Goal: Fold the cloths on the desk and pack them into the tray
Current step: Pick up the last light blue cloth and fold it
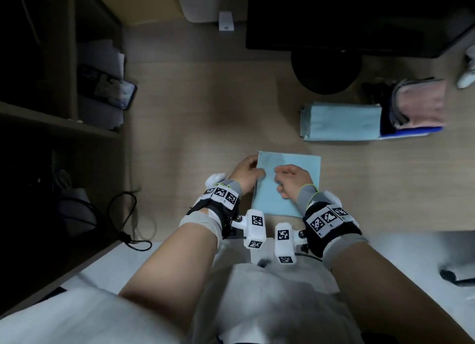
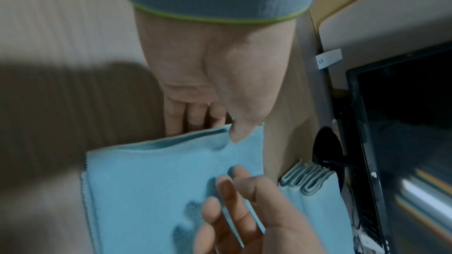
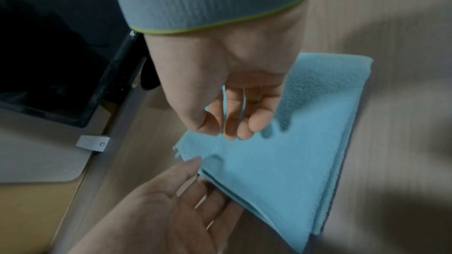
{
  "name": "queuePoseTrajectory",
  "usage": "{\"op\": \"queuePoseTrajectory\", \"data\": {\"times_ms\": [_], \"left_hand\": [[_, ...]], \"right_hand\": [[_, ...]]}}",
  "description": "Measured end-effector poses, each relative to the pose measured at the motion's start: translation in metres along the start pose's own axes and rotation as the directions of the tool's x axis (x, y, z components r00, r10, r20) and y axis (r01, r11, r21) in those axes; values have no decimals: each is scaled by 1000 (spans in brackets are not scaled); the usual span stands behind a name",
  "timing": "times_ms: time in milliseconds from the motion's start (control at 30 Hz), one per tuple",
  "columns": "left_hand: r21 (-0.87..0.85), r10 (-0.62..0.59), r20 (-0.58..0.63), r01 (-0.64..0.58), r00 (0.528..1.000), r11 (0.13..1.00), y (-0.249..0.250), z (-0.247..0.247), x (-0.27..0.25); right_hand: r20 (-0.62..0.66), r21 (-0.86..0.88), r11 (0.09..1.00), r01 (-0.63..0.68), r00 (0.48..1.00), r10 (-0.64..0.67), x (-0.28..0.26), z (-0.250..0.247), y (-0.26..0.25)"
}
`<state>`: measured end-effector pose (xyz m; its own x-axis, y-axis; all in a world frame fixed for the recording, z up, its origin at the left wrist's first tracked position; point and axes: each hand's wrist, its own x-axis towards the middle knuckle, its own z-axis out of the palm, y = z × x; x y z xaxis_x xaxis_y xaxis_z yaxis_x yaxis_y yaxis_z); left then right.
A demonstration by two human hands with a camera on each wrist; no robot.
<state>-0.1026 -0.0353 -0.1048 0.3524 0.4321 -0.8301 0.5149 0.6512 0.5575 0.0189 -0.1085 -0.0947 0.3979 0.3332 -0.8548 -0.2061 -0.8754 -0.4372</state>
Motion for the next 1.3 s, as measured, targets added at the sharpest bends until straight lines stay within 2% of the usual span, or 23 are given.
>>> {"op": "queuePoseTrajectory", "data": {"times_ms": [133,300,467,633,700,767,833,1000,1133,1233,1300], "left_hand": [[116,-54,-198,78,979,990,-9,3,13],[162,-86,-299,139,950,977,-22,7,12],[279,-59,-376,174,925,945,-29,16,-2],[254,-94,-434,222,896,941,-29,25,-17],[220,-109,-471,236,875,946,-32,33,-25],[226,-154,-462,284,873,932,-37,37,-29],[220,-208,-435,327,876,919,-43,44,-35],[97,-299,-356,353,886,931,-49,60,-43],[23,-341,-324,368,882,929,-53,72,-44],[-38,-347,-304,353,887,935,-43,81,-49],[-169,-349,-252,314,902,934,-39,88,-49]], "right_hand": [[-128,37,998,-59,990,63,7,-18,18],[-310,-10,996,-91,947,83,-1,-47,35],[-261,15,1000,-2,965,6,1,-58,59],[-252,48,998,42,967,-29,4,-66,69],[-261,-14,999,44,964,-46,4,-77,75],[-245,-98,995,-7,969,-17,4,-79,78],[-171,-158,987,-22,985,-5,6,-80,86],[-69,-146,989,-12,998,1,8,-86,92],[-10,13,1000,-18,1000,18,38,-100,113],[67,244,963,-111,993,97,-11,-104,77],[103,339,929,-149,987,120,-20,-111,73]]}}
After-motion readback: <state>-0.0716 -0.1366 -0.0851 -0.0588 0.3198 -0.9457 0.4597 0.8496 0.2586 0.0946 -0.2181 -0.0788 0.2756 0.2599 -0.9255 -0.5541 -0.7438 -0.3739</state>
